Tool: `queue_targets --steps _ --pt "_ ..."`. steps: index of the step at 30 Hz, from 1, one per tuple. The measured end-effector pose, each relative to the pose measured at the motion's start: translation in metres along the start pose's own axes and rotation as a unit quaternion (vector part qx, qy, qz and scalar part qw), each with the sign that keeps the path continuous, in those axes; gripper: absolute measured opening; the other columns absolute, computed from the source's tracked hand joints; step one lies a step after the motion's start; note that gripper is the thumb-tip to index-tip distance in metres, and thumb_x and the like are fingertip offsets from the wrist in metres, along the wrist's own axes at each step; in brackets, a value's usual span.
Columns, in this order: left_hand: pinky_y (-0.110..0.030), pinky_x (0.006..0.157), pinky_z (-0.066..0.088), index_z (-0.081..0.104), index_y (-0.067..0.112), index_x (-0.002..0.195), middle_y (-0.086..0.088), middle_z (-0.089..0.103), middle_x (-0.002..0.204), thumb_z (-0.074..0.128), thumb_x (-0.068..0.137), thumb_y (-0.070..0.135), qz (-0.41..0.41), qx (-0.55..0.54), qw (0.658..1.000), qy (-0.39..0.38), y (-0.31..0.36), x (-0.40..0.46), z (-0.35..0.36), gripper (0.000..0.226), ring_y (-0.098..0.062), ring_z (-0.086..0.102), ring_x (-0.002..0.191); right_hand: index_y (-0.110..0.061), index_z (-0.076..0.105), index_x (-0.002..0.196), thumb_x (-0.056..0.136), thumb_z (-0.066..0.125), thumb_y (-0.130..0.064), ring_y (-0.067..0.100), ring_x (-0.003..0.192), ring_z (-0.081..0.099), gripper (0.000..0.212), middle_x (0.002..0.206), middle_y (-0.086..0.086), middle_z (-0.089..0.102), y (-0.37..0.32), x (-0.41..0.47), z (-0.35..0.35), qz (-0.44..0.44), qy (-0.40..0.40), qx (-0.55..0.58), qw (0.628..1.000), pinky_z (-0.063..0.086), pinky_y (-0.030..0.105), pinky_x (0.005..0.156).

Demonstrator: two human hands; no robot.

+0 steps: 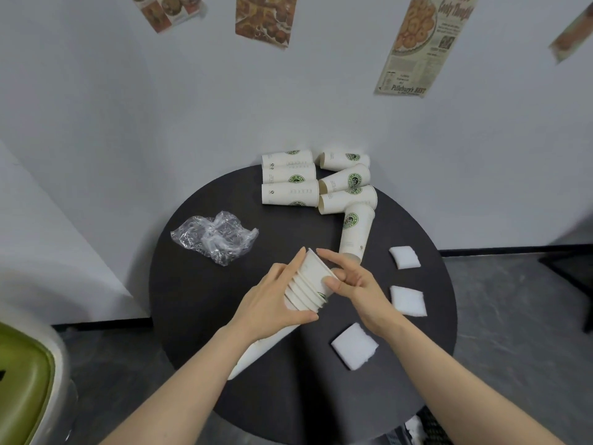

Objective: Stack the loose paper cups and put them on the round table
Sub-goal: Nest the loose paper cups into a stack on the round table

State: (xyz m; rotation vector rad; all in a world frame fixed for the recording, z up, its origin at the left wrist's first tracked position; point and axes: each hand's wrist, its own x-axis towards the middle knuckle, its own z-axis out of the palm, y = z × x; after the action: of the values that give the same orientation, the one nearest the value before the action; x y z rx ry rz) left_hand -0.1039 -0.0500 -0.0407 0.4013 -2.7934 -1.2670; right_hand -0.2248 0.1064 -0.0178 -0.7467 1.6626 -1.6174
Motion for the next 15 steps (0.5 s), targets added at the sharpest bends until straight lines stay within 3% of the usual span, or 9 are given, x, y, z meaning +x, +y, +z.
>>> queue_targets --steps 5,9,13,15 --pt "-0.029 0.083 0.048 -0.019 0.067 0.133 0.021 0.032 0.132 0.070 0.066 0.062 -0.009 0.007 1.000 0.009 0.006 0.017 0.004 0.111 -0.007 0.049 0.110 -0.020 0.055 0.132 0.090 0.058 -0.004 0.025 0.095 0.058 0.045 0.092 0.027 0.053 0.006 0.007 -0.005 0.027 -0.025 0.025 0.999 0.048 0.028 0.095" --pt "-0.030 0.082 0.048 -0.018 0.063 0.137 0.019 0.031 0.137 0.072 0.064 0.063 -0.038 -0.012 0.999 0.020 0.013 0.041 0.011 0.116 -0.009 0.050 0.111 -0.015 0.051 0.135 0.089 0.057 0.001 0.026 0.098 0.062 0.049 0.101 0.026 0.059 0.006 0.025 -0.021 0.050 -0.039 0.031 0.998 0.051 0.027 0.089" --pt "-0.032 0.084 0.049 -0.008 0.064 0.139 0.018 0.034 0.131 0.072 0.065 0.061 -0.059 -0.016 0.997 0.055 0.018 0.065 0.020 0.108 -0.007 0.051 0.108 -0.022 0.055 0.132 0.086 0.066 -0.012 0.016 0.105 0.064 0.049 0.110 0.008 0.069 0.005 0.049 -0.053 0.061 -0.072 0.014 0.995 0.050 0.022 0.084" --pt "-0.032 0.084 0.049 -0.005 0.062 0.140 0.018 0.035 0.129 0.073 0.066 0.060 -0.071 -0.015 0.994 0.079 0.017 0.075 0.024 0.108 -0.007 0.049 0.110 -0.035 0.057 0.129 0.081 0.072 -0.024 0.007 0.119 0.055 0.051 0.124 -0.004 0.064 0.005 0.069 -0.080 0.062 -0.040 -0.027 0.997 0.047 0.021 0.088"
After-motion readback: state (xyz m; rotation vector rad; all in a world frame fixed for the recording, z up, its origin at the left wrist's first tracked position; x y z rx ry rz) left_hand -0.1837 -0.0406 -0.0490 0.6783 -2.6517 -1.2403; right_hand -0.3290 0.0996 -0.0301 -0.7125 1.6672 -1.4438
